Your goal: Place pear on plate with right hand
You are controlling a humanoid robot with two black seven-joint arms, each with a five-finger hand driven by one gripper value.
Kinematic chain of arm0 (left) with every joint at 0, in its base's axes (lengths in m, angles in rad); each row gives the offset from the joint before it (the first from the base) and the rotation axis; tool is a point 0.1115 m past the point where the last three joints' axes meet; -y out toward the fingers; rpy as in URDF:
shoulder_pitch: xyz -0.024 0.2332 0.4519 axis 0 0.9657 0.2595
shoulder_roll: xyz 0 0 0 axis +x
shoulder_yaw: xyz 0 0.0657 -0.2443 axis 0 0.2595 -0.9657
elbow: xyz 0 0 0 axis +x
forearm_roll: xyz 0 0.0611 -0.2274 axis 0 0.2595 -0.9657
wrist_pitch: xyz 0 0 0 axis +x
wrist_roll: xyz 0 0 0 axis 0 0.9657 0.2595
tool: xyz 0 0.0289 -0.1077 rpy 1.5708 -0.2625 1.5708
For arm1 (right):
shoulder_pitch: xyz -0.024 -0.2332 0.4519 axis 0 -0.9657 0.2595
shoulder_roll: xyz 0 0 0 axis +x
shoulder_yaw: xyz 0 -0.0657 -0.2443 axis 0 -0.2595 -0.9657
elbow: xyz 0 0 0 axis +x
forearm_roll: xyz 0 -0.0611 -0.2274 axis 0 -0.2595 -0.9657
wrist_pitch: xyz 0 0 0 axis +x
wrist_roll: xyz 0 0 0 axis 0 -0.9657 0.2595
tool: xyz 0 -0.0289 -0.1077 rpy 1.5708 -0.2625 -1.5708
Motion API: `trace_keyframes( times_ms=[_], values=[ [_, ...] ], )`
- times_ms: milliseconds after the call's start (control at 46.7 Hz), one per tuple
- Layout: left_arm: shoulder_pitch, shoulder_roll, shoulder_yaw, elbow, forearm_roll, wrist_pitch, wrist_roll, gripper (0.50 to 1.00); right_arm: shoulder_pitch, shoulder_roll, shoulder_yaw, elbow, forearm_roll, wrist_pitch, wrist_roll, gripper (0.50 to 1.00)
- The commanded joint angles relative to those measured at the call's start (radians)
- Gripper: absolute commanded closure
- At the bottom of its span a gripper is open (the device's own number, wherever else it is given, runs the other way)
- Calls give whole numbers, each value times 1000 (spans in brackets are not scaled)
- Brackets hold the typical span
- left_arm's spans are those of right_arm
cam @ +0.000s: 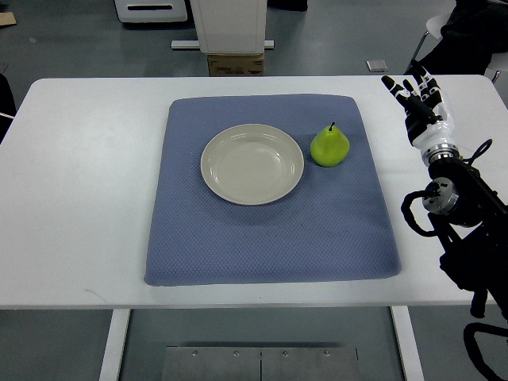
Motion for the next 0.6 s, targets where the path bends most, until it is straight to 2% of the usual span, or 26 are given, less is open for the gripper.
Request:
trace_keyframes(
  times_ms=[0, 578],
  values=[
    [-1, 0, 0, 0, 0, 1, 0, 500, 3, -2, 1, 0, 0, 0, 0, 500],
    [2, 0, 0, 0, 0, 0, 0, 500, 13, -48, -22, 0, 34, 15, -15, 500]
  ],
)
